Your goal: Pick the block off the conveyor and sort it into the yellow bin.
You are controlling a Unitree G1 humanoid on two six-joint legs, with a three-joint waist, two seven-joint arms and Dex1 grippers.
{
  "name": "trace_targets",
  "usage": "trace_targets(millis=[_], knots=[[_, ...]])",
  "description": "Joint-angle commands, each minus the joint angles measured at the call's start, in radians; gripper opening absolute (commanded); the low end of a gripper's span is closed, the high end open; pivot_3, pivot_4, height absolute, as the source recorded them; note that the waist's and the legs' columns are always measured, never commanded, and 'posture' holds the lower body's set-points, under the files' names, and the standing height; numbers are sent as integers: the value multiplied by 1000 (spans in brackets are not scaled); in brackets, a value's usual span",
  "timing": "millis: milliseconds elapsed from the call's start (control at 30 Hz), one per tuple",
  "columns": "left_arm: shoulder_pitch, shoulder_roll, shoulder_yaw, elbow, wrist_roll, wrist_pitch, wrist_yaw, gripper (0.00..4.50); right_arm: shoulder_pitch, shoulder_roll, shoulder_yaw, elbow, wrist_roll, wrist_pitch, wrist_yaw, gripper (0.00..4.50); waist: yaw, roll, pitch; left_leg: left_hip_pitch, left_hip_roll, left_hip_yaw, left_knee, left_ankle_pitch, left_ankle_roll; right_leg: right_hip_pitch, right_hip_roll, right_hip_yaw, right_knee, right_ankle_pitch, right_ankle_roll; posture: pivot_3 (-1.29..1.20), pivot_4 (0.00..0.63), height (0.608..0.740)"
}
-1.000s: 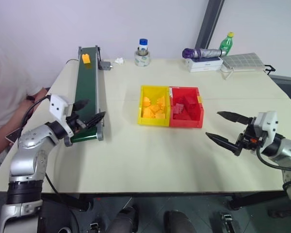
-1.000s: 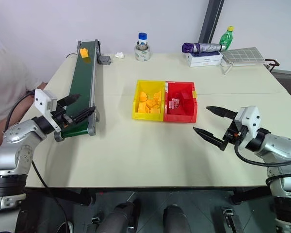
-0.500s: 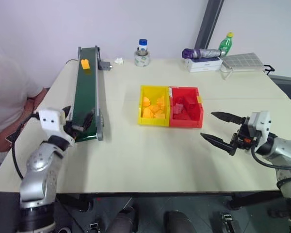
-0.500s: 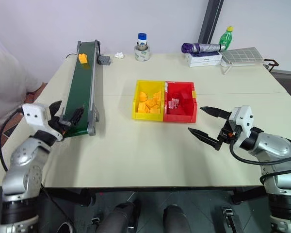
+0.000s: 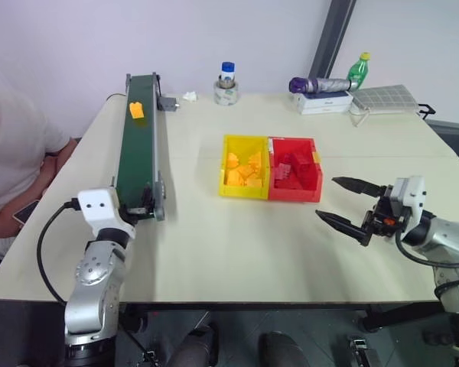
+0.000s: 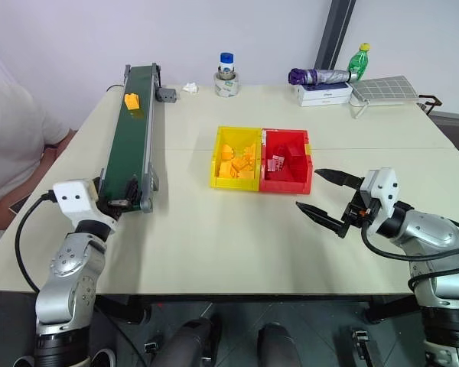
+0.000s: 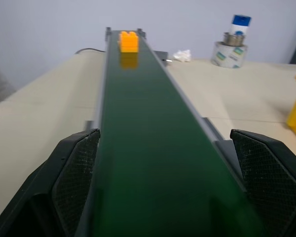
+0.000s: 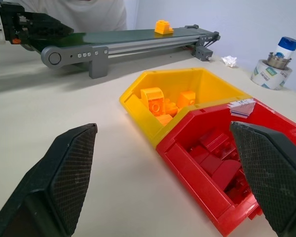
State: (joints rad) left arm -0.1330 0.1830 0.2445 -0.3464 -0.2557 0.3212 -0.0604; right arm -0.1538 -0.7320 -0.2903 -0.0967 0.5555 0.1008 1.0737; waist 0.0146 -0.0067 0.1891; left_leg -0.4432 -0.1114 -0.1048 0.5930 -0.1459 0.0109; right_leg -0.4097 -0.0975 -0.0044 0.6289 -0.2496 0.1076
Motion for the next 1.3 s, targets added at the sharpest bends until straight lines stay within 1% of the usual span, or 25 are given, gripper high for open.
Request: trace_targets(millis=[33,300,500,600,733,867,1000,1100,1300], knots=[[-37,9,1,0,2,-6,2,4462,16,-9,-37,-48,15,-7,-6,4500,1,0,0,0,0,0,0,0,0,0,0,0,0,0,0,0,150,740],[-107,8,-3,30,16,22,26,4462,35,-13,-46,-65,17,-3,-16,4500,0,0,0,0,0,0,0,0,0,0,0,0,0,0,0,0,150,740],[-198,21,1,95,62,113,96,4462,31,-11,-41,-64,16,-2,-20,4500,0,0,0,0,0,0,0,0,0,0,0,0,0,0,0,0,150,740],[-281,35,9,163,59,185,112,4462,29,-8,-37,-67,14,-2,-24,4500,2,0,0,0,0,0,0,0,0,0,0,-1,0,0,1,0,150,740],[-414,77,0,273,64,226,90,4462,27,-6,-33,-72,14,-1,-28,4500,0,-1,0,0,0,0,1,0,0,0,1,-1,0,1,2,0,150,740],[-510,123,-8,399,88,251,79,4462,26,-6,-33,-73,14,-1,-32,4500,-1,-1,0,0,-1,0,1,0,0,0,1,-1,0,2,4,0,150,740],[-619,160,3,558,101,199,74,4462,22,-6,-31,-66,13,-1,-32,4500,-1,-1,1,0,-1,0,1,0,0,0,1,-1,0,3,5,0,150,740],[-671,175,-4,626,107,168,65,4462,18,-8,-29,-63,12,-1,-31,4500,-1,-1,1,0,-1,0,1,0,0,0,1,-1,0,3,6,0,150,740],[-691,137,20,689,91,152,104,4462,20,-8,-32,-66,12,0,-33,4500,0,-1,1,0,-1,0,1,0,0,0,1,-1,0,4,6,0,150,740]])
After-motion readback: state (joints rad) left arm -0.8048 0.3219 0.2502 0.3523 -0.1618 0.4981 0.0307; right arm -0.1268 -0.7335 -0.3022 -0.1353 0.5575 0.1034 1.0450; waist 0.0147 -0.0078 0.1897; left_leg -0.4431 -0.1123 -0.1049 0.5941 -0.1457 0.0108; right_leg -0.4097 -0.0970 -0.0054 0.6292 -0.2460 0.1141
